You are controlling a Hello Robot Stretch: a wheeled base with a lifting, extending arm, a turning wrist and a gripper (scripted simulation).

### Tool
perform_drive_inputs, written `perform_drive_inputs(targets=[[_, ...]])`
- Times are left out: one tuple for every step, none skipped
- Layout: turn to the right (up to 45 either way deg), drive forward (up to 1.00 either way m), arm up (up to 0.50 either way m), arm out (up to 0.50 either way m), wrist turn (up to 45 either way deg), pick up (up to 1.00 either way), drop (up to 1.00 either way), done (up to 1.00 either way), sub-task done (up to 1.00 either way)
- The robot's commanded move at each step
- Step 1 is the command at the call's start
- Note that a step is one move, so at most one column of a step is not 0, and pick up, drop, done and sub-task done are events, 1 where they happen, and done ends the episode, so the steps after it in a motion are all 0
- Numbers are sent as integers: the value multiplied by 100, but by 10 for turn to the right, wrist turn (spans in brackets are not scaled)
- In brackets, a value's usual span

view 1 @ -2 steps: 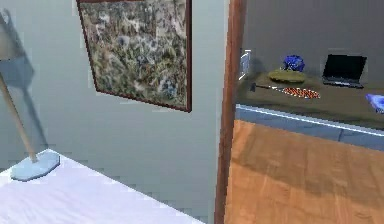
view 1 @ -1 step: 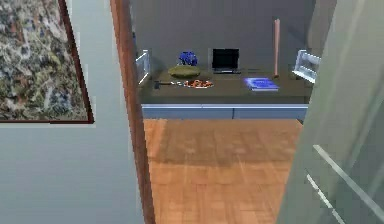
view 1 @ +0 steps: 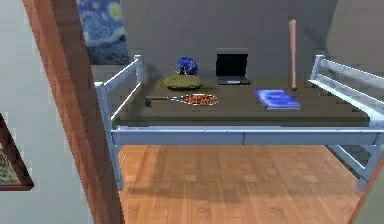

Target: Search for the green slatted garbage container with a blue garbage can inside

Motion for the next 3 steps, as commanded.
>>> perform_drive_inputs(targets=[[240, 0, 0, 0, 0, 0, 0, 0, 0], [0, 30, 0, 0, 0, 0, 0, 0, 0], [-420, 0, 0, 0, 0, 0, 0, 0, 0]])
